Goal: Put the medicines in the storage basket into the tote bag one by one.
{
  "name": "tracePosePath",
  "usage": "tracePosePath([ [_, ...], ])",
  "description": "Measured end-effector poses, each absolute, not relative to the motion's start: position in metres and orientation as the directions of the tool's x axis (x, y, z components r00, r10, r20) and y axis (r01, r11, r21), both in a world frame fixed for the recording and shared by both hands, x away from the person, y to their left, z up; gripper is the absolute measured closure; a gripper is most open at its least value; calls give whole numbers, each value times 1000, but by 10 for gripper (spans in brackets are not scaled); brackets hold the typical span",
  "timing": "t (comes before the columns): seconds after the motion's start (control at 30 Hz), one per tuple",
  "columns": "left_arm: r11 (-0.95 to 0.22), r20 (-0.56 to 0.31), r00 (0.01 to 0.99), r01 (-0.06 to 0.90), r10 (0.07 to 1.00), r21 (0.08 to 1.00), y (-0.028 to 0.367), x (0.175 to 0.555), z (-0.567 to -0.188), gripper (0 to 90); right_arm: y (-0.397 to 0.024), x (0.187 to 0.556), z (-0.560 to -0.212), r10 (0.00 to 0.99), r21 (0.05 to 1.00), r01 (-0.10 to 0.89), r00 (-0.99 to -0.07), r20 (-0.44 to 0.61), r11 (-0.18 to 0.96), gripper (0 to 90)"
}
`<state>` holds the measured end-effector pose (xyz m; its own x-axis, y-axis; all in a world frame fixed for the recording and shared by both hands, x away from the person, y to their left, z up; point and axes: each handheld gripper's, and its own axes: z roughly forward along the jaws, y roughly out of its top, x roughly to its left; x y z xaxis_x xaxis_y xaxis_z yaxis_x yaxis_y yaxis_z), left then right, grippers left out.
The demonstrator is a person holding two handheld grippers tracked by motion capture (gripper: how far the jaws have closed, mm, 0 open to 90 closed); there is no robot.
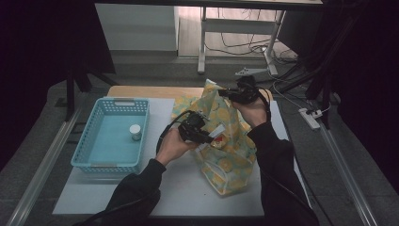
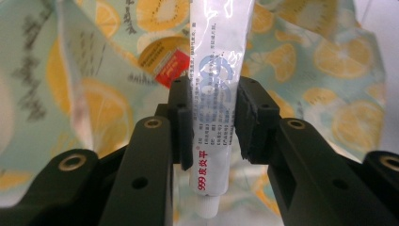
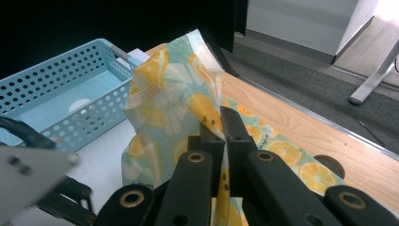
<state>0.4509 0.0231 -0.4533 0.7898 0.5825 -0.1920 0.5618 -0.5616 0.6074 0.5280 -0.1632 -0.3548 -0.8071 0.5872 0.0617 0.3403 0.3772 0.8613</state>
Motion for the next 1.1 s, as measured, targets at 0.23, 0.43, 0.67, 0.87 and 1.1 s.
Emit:
tracePosePath([
  [0.23, -544, -193, 765, 588, 615, 598, 6, 466, -465, 691, -164, 528, -355, 588, 860, 342, -807, 63, 378, 900],
  [0.43, -521, -196, 746, 603, 636, 604, 0, 476, -472, 691, -166, 529, -356, 589, 861, 343, -805, 64, 376, 900],
  [0.67, -494, -196, 733, 605, 651, 624, -4, 485, -469, 691, -166, 529, -356, 592, 860, 346, -803, 64, 376, 900],
  [0.87, -478, -185, 735, 588, 652, 653, -6, 488, -462, 691, -167, 530, -356, 601, 859, 353, -797, 67, 372, 900],
  [1.1, -467, -178, 743, 568, 645, 678, -9, 492, -460, 691, -169, 531, -354, 604, 861, 350, -795, 64, 370, 900],
])
